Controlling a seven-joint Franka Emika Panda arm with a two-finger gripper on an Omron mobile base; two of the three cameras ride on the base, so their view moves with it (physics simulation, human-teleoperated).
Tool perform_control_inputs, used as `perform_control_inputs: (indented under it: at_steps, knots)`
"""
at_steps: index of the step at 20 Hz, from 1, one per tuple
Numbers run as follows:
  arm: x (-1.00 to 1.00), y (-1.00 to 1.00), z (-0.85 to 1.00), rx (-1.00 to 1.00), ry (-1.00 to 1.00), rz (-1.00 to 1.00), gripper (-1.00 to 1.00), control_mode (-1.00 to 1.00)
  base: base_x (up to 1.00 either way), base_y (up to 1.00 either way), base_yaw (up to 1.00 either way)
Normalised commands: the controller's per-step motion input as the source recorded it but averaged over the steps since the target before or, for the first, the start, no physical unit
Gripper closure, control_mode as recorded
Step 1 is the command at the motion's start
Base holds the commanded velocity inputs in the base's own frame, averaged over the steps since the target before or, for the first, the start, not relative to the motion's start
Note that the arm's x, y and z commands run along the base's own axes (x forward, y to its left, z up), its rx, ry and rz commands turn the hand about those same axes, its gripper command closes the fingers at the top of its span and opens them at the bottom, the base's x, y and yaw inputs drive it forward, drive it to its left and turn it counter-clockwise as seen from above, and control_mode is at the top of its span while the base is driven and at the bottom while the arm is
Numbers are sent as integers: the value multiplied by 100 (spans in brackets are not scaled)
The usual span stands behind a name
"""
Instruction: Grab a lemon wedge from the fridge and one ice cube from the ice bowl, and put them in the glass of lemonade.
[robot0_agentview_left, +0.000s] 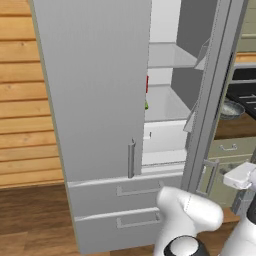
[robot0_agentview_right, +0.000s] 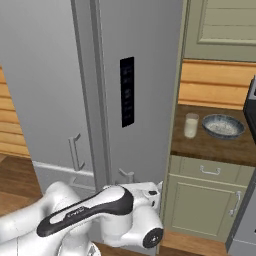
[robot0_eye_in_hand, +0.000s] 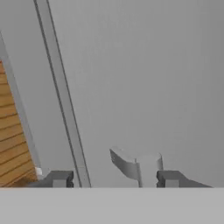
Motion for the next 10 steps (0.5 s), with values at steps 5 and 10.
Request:
perform_control_inputs:
  at_steps: [5, 10]
  knots:
    - [-77, -2, 100, 0, -3, -3, -100, -100, 0, 0, 0]
    - [-32, 62, 100, -13, -2, 0, -100, -100, 0, 0, 0]
